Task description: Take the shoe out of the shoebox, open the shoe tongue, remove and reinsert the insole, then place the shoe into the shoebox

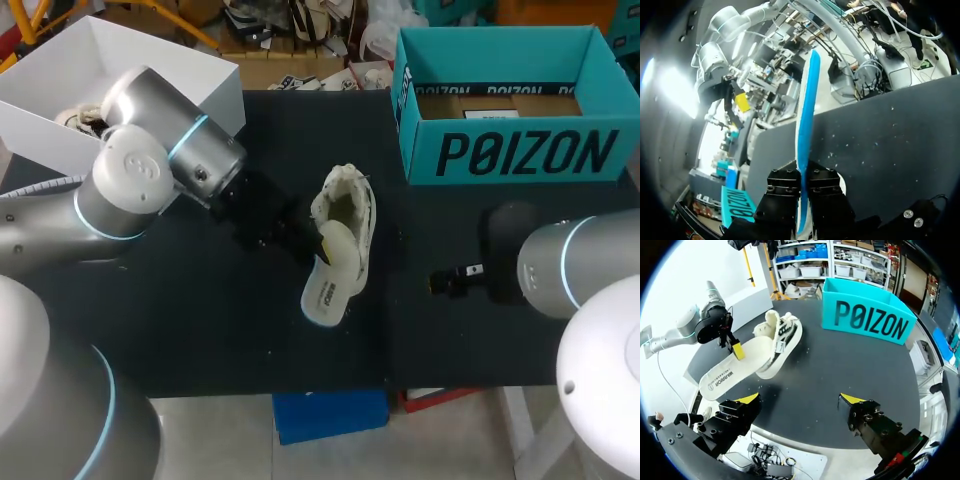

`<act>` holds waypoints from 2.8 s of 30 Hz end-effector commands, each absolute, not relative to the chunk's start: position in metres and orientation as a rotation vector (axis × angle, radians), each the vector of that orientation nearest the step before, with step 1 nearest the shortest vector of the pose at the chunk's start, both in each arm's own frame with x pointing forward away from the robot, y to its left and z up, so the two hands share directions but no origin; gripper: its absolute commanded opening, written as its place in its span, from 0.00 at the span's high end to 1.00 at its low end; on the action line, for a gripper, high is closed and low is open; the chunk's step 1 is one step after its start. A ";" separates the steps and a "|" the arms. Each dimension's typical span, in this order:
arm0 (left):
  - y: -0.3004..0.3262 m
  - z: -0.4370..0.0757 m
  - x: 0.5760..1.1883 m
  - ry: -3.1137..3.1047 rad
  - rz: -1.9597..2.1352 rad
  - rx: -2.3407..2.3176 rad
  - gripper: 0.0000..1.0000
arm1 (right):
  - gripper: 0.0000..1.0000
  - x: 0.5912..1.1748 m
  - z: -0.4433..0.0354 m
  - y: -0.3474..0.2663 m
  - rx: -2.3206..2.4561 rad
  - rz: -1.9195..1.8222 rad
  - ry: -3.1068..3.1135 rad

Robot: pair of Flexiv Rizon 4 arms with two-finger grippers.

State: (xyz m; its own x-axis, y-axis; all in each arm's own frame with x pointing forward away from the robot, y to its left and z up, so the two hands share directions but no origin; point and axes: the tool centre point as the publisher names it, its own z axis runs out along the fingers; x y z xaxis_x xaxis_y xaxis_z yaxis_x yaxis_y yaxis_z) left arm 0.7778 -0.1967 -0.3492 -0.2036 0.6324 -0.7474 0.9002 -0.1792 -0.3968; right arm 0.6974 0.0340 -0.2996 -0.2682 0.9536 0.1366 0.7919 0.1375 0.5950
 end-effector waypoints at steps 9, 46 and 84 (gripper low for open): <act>-0.210 -0.364 0.804 1.827 -1.271 1.814 1.00 | 0.00 0.697 -0.302 0.035 1.701 0.845 2.137; -0.219 -0.367 0.865 1.975 -1.058 1.819 1.00 | 0.00 0.697 -0.302 0.035 1.701 0.845 2.137; -0.210 -0.365 0.807 1.941 -0.923 2.055 0.77 | 0.00 0.697 -0.302 0.035 1.701 0.845 2.137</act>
State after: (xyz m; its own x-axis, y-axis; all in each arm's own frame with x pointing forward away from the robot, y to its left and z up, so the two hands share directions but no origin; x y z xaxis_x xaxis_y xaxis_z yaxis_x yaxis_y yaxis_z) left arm 0.8093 -0.2086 -0.3652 -0.0397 0.8396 -0.5417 0.9463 -0.1424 -0.2902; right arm 0.6977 0.0344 -0.3002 -0.2680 0.9536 0.1369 0.7917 0.1371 0.5953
